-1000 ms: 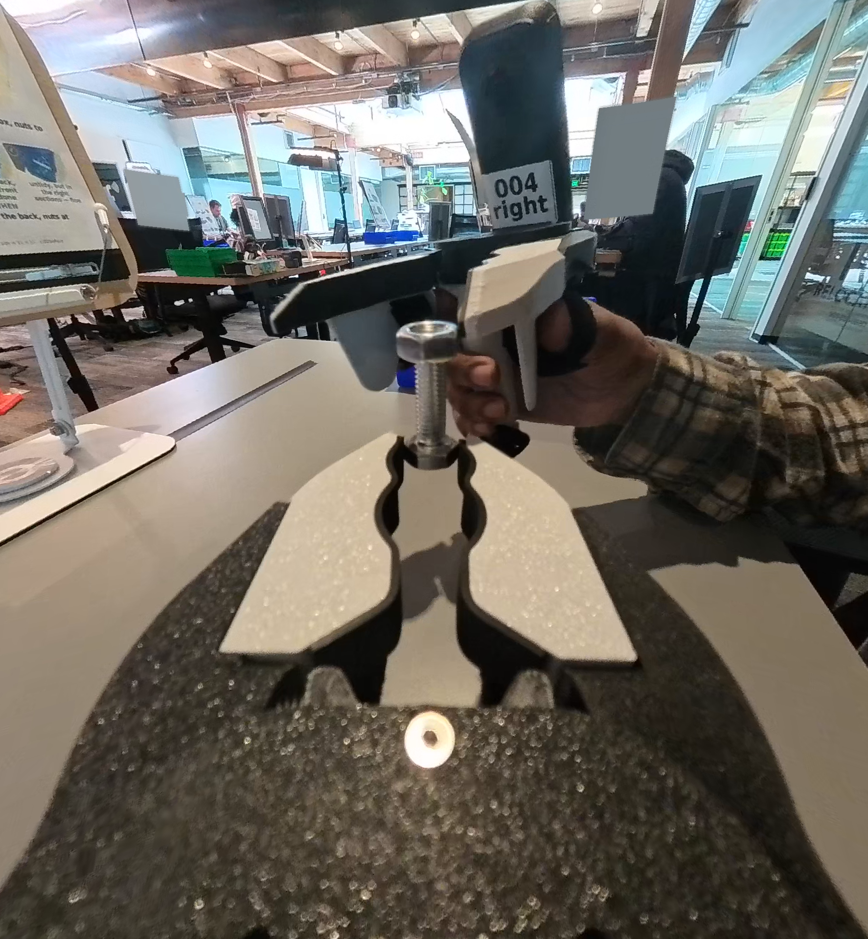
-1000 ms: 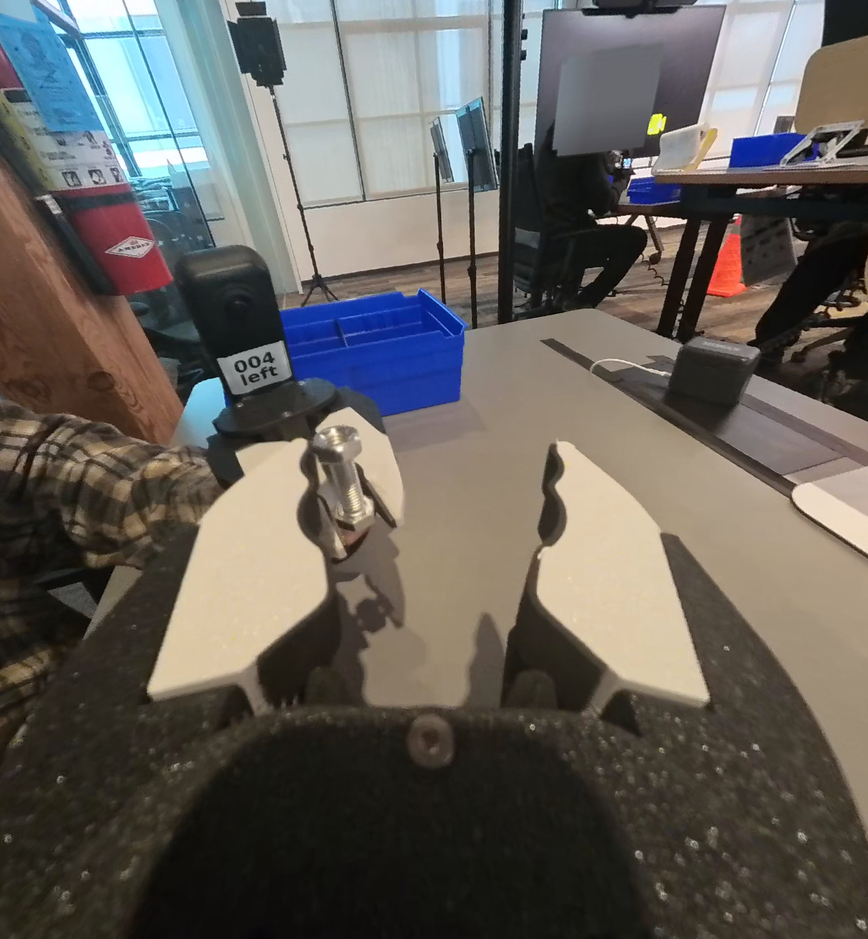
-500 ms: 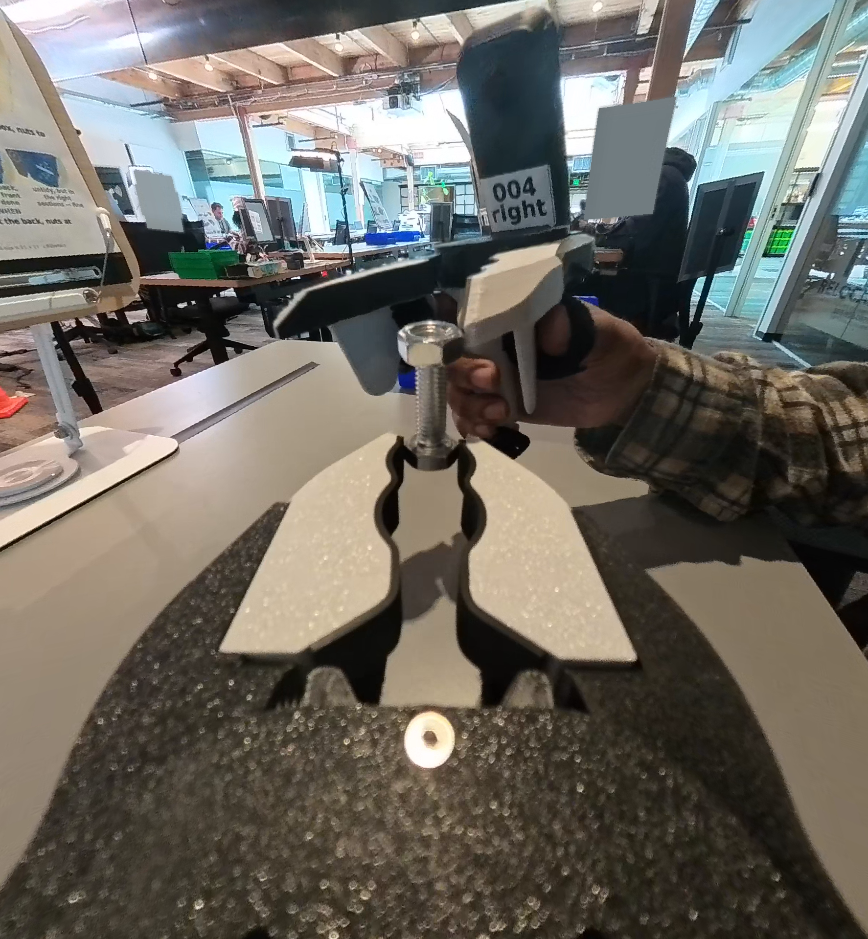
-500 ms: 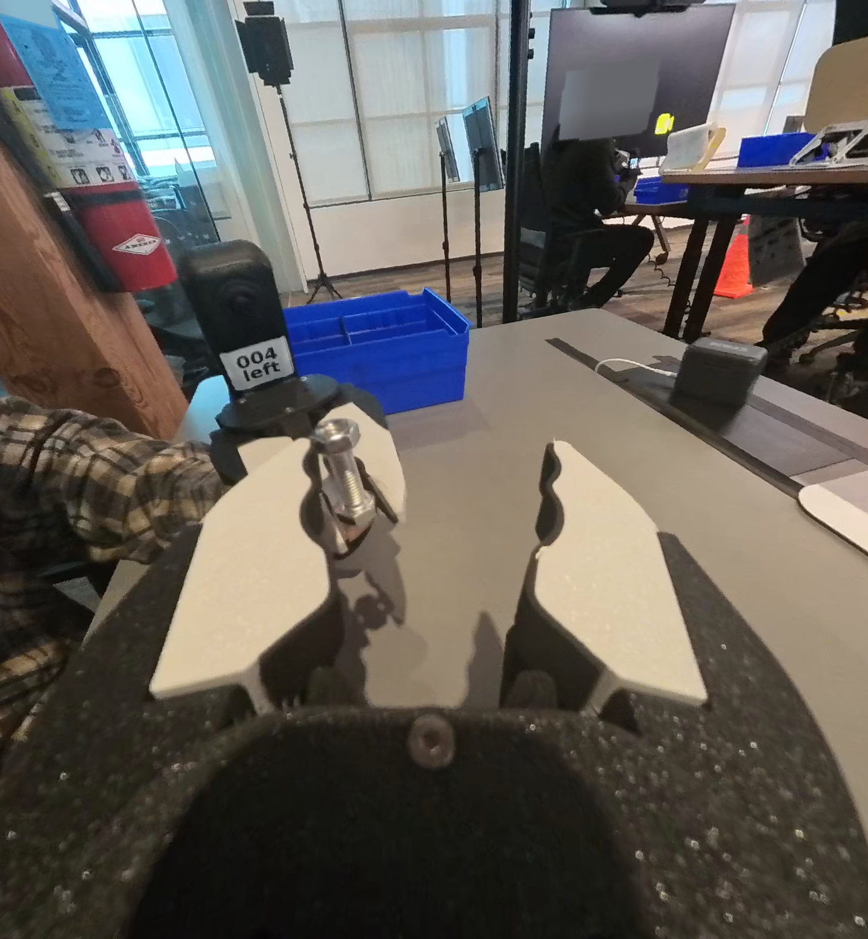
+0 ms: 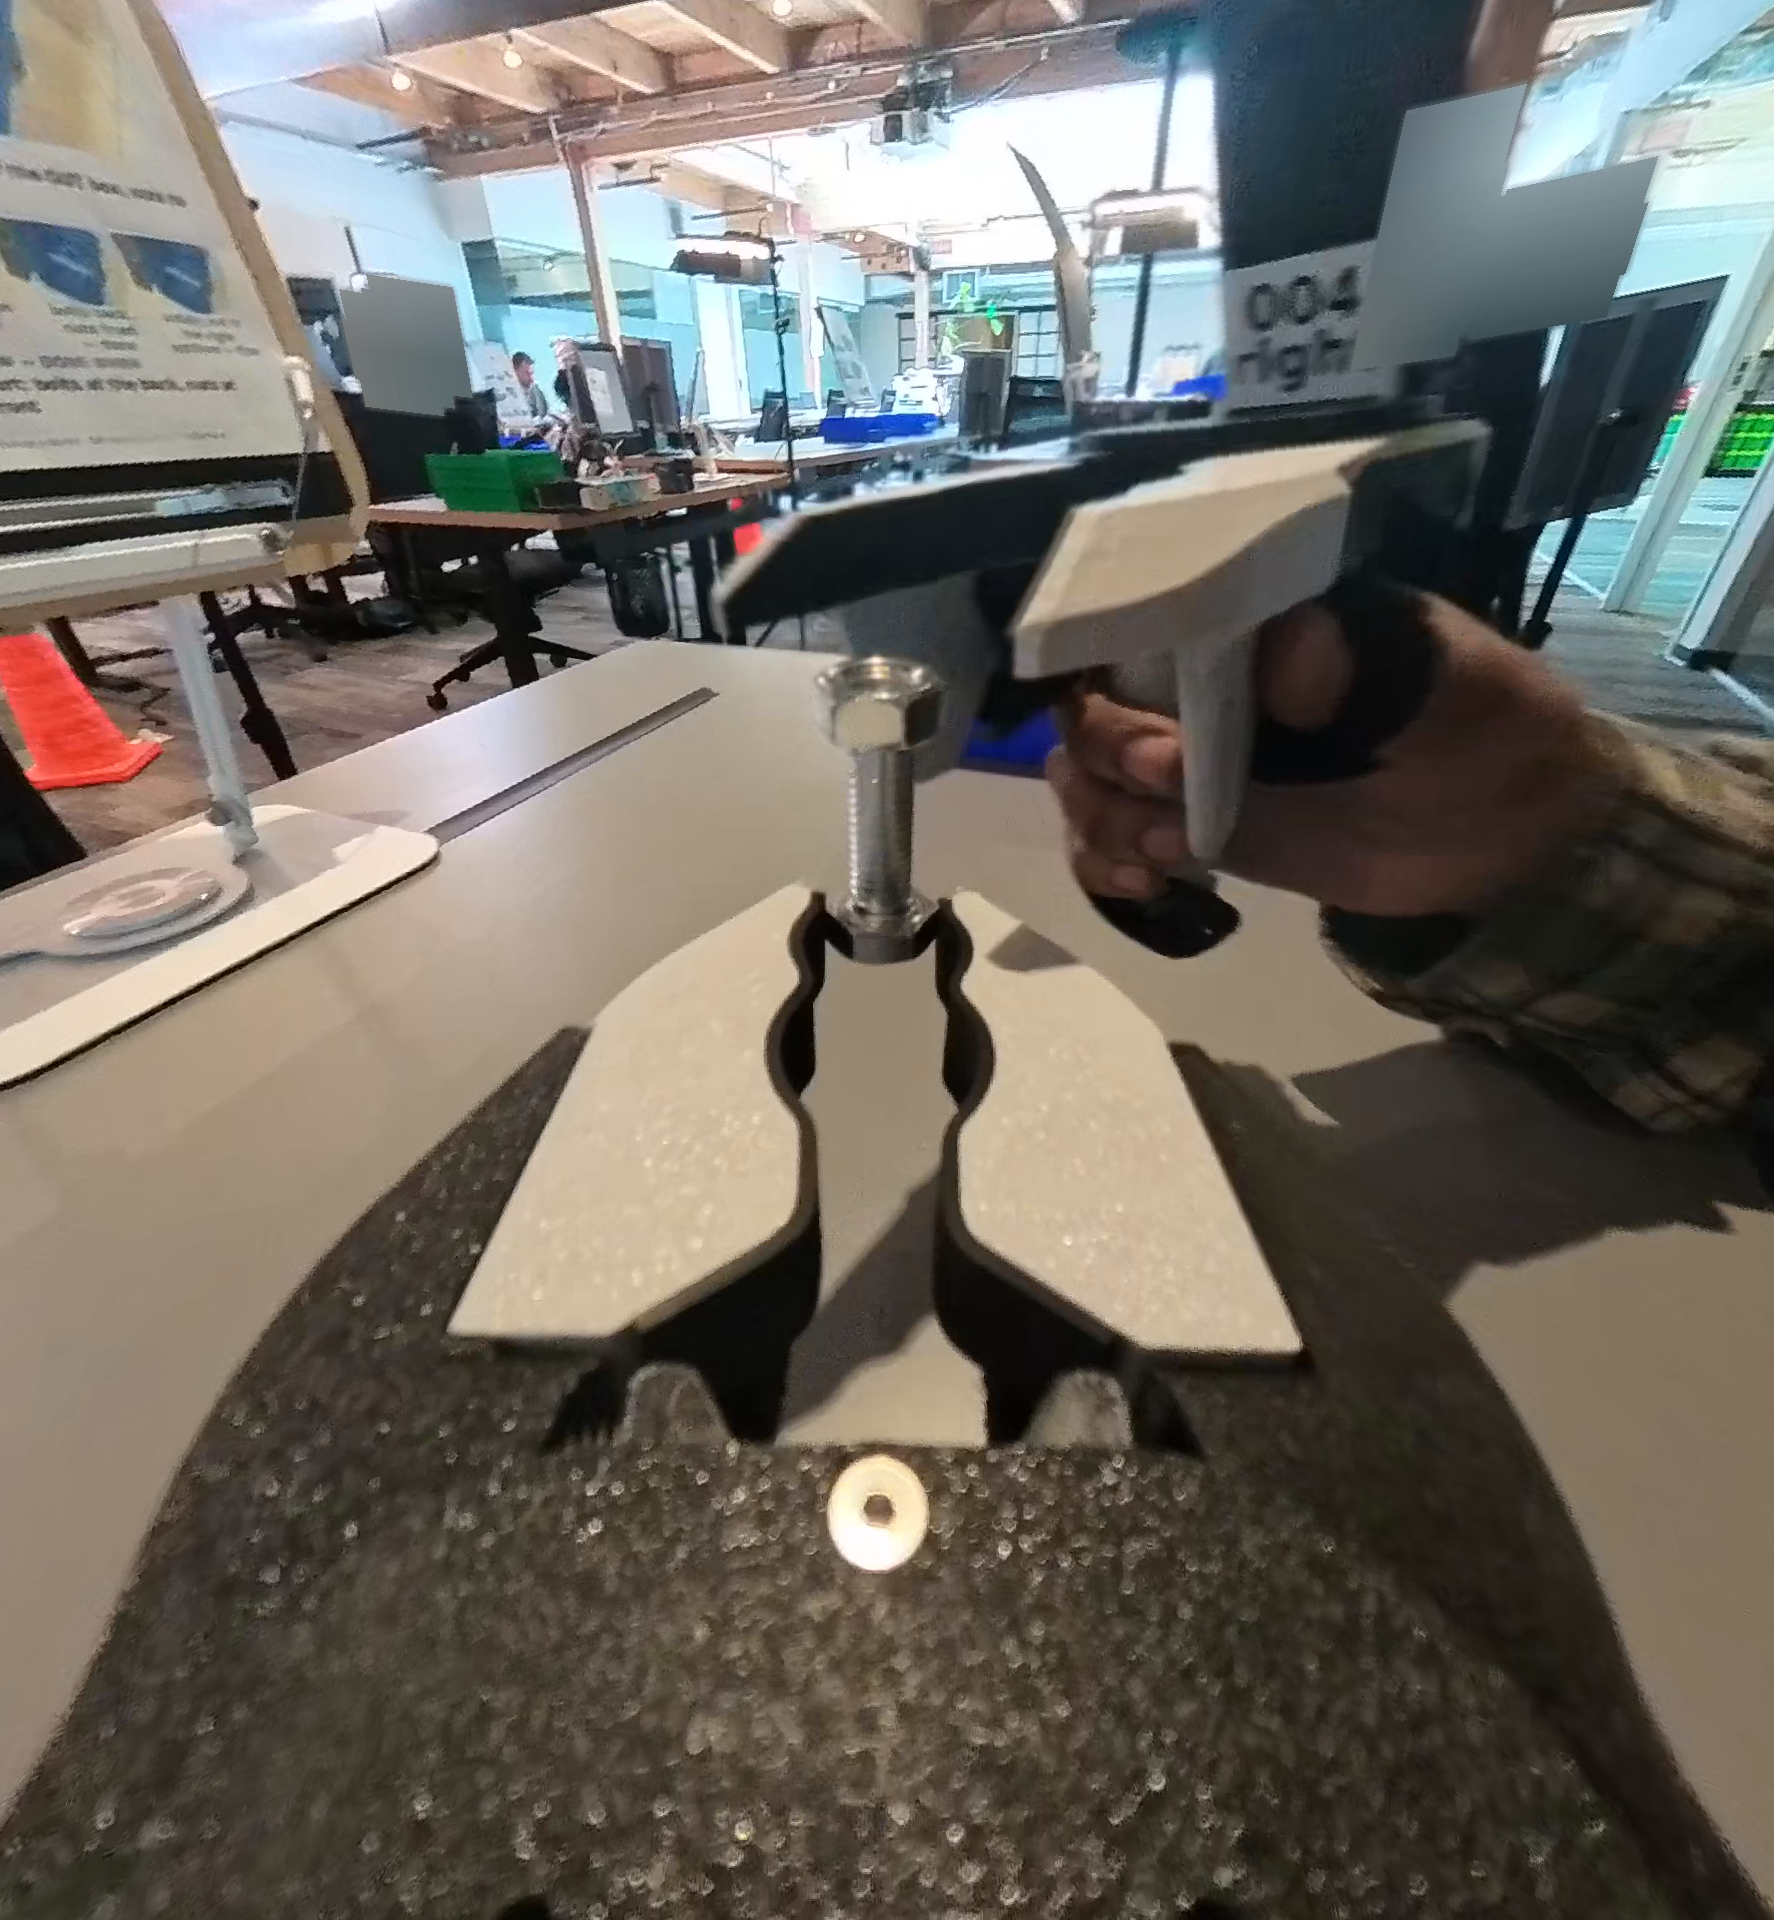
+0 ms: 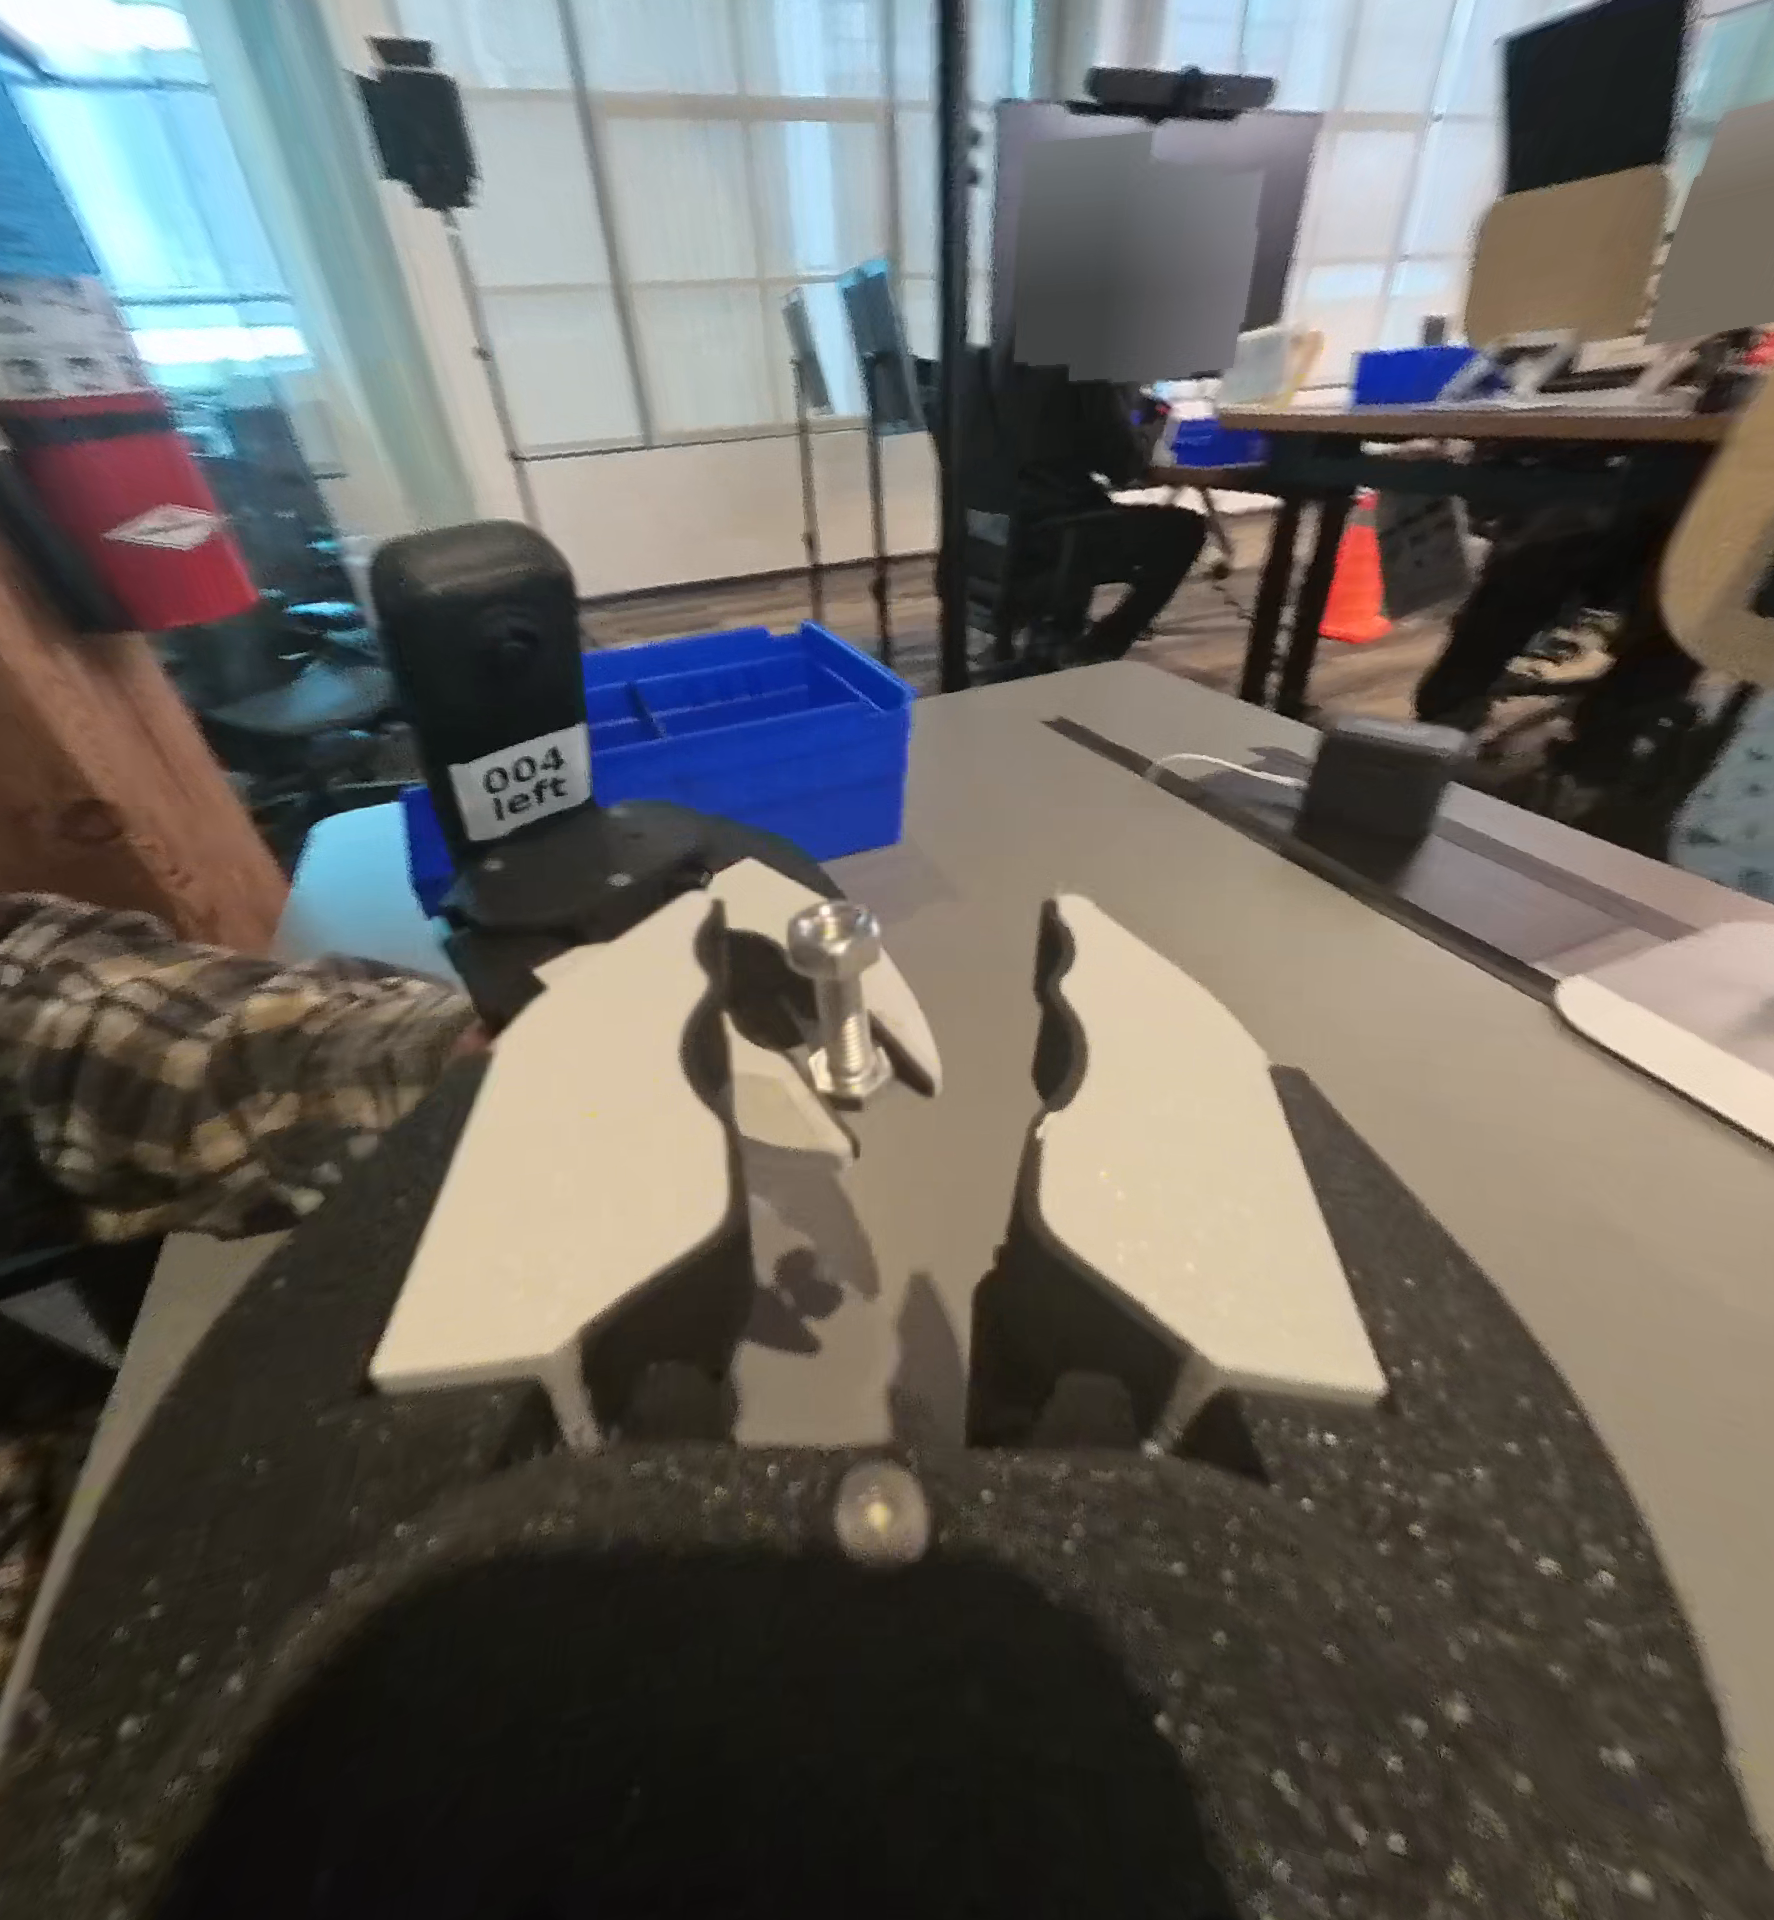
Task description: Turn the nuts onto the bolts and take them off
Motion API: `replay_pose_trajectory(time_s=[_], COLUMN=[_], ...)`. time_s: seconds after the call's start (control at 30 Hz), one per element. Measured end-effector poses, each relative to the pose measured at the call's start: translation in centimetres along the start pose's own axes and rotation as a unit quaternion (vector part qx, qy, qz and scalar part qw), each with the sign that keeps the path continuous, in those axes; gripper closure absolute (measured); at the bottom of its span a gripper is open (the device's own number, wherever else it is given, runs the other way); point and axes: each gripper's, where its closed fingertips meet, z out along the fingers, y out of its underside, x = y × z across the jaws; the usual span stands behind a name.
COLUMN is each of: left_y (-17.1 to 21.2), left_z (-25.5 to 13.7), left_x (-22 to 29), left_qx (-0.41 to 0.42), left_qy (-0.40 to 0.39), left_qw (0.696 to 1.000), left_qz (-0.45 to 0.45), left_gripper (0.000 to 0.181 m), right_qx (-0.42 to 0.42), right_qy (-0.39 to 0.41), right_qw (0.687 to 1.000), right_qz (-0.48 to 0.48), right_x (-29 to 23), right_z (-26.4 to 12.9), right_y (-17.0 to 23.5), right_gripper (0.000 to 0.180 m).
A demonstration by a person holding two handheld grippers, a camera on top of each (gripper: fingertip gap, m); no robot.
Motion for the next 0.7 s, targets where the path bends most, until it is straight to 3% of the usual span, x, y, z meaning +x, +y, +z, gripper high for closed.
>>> replay_pose_trajectory(time_s=[0.2,0.7], left_y=[0.7,0.2], left_z=[0.0,-0.2], left_x=[-1.0,-0.8], left_qx=[-0.019,-0.010], left_qy=[-0.029,-0.021], left_qw=[0.999,1.000], left_qz=[-0.014,-0.014], left_gripper=[0.161,0.161], right_qx=[-0.008,-0.015], right_qy=[0.095,0.045], right_qw=[0.995,0.999], right_qz=[-0.027,-0.027], right_x=[0.0,-0.4], right_z=[0.4,2.3], right_y=[0.2,0.8], right_gripper=[0.135,0.160])
